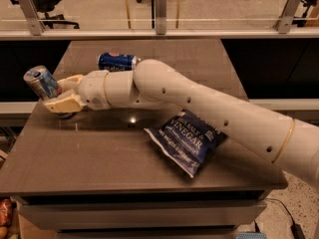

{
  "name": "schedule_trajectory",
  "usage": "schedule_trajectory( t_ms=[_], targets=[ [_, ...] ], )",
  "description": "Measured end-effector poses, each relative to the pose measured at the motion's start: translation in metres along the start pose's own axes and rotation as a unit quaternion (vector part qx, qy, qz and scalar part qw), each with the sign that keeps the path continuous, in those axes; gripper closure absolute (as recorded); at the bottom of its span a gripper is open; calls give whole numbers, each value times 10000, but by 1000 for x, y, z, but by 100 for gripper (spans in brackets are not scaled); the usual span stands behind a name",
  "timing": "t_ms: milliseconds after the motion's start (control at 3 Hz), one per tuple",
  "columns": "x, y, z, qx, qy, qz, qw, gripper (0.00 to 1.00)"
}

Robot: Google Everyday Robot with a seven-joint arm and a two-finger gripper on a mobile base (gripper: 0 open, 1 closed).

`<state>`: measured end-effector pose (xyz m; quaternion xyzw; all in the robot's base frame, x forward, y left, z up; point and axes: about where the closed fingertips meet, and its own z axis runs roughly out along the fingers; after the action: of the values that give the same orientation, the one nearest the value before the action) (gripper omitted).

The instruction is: Place redbull can upright

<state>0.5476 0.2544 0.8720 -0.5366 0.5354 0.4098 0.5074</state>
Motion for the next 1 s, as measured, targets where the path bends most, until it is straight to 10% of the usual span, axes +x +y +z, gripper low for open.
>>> schedule_trajectory(
  t_ms=[1000],
  targets=[
    [4,-1,-4,103,-177,39,9998,0]
  ],
)
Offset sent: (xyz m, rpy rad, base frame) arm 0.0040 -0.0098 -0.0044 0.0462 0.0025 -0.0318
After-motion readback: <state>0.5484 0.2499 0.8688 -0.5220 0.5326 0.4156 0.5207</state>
